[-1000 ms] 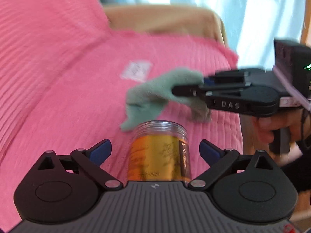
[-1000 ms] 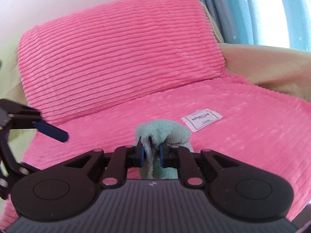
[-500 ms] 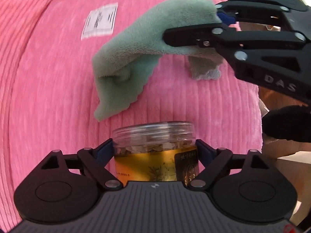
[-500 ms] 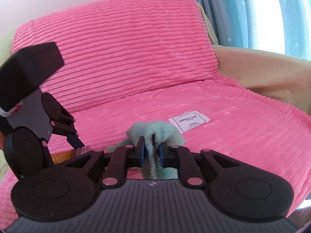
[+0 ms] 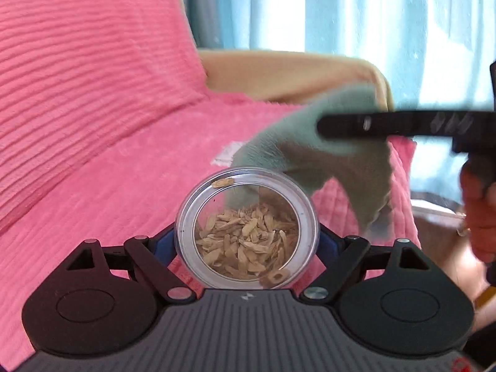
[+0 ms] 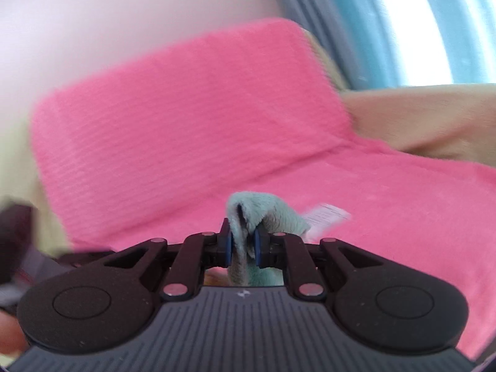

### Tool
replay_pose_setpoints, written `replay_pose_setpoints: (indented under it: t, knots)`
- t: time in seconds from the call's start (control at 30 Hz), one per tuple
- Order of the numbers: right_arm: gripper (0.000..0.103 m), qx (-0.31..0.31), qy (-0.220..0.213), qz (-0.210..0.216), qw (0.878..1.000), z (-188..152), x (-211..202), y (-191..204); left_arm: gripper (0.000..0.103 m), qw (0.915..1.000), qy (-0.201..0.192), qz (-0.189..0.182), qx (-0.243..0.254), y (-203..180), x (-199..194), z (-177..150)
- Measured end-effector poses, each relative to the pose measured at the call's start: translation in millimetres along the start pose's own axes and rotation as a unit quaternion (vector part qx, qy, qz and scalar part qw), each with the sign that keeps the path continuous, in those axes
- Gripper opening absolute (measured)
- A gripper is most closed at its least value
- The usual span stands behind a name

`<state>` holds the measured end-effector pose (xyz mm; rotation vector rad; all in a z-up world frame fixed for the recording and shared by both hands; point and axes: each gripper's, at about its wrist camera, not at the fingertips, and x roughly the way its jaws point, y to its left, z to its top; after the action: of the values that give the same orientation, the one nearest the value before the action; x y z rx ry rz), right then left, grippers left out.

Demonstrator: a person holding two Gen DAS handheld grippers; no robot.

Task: Clean container
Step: 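Turn the jar upright with the left gripper while the right gripper wipes its rim, then lower the jar onto the cushion with the left gripper while the right gripper drops the cloth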

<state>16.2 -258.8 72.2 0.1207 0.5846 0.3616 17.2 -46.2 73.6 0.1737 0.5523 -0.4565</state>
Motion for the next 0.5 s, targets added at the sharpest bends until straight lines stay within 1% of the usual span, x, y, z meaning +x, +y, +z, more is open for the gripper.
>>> replay_pose_setpoints:
  t: [0.1, 0.17, 0.33, 0.43, 0.5]
  knots:
    - [0.011, 0.0, 0.003, -0.003, 1.0, -0.8, -1.2, 0.1, 0.086, 0.9989, -0.037, 0.011, 0.025, -9.5, -1.0, -12.0]
    - [0.01, 0.0, 0.005, -0.006, 1.0, -1.4, -2.0, 0.2, 0.086, 0.9982, -0.05, 0.01, 0.033, -16.5, 1.1, -11.3]
    - [0.009, 0.001, 0.01, -0.012, 1.0, -2.7, -4.0, 0.3, 0.087, 0.9965, -0.065, -0.01, 0.051, -14.8, 17.2, -15.1]
    - [0.009, 0.001, 0.013, -0.015, 1.0, -3.5, -5.2, 0.4, 0.086, 0.9962, -0.061, -0.021, 0.059, -11.1, 26.1, -15.3]
    - [0.008, 0.001, 0.016, -0.017, 1.0, -4.1, -6.0, 0.5, 0.086, 0.9961, -0.063, -0.023, 0.058, -10.2, 27.6, -17.9]
